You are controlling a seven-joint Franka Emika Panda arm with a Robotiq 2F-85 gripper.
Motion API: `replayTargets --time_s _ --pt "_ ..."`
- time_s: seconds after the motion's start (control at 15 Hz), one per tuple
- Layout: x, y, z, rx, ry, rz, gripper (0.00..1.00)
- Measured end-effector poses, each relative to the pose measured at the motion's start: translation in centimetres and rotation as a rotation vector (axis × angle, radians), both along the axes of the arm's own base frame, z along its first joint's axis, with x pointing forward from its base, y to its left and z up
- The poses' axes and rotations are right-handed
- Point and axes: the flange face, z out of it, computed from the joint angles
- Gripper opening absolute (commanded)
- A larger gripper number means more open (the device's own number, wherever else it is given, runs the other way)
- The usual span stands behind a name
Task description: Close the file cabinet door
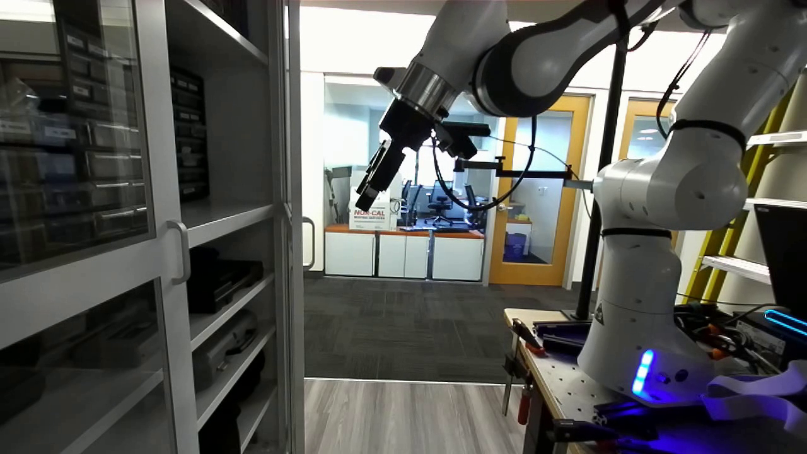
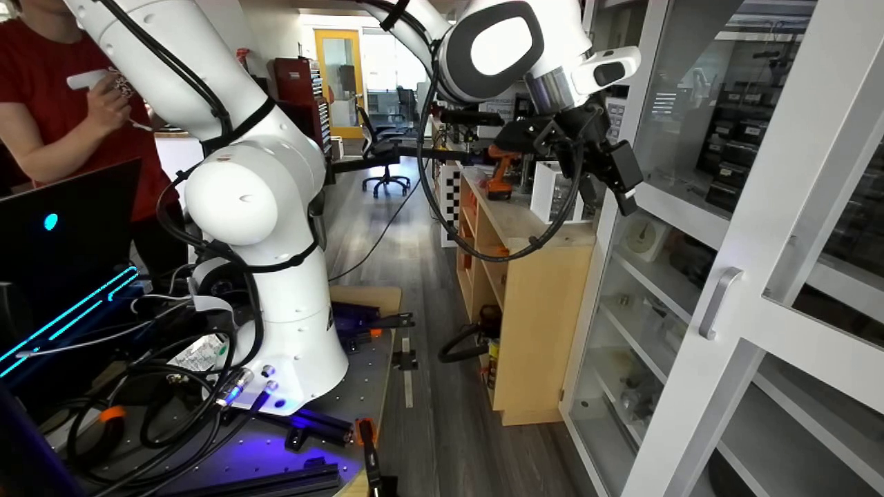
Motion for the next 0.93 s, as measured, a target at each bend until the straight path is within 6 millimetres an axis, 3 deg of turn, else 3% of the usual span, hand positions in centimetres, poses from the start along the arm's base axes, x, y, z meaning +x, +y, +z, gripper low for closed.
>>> replayTargets --time_s 0.67,0.93 --pt "3.1 -6.3 -1.9 -0.053 -0.024 0.001 1.00" --pt "4.4 -7.3 -2.4 -0.061 -0.022 0.004 1.00"
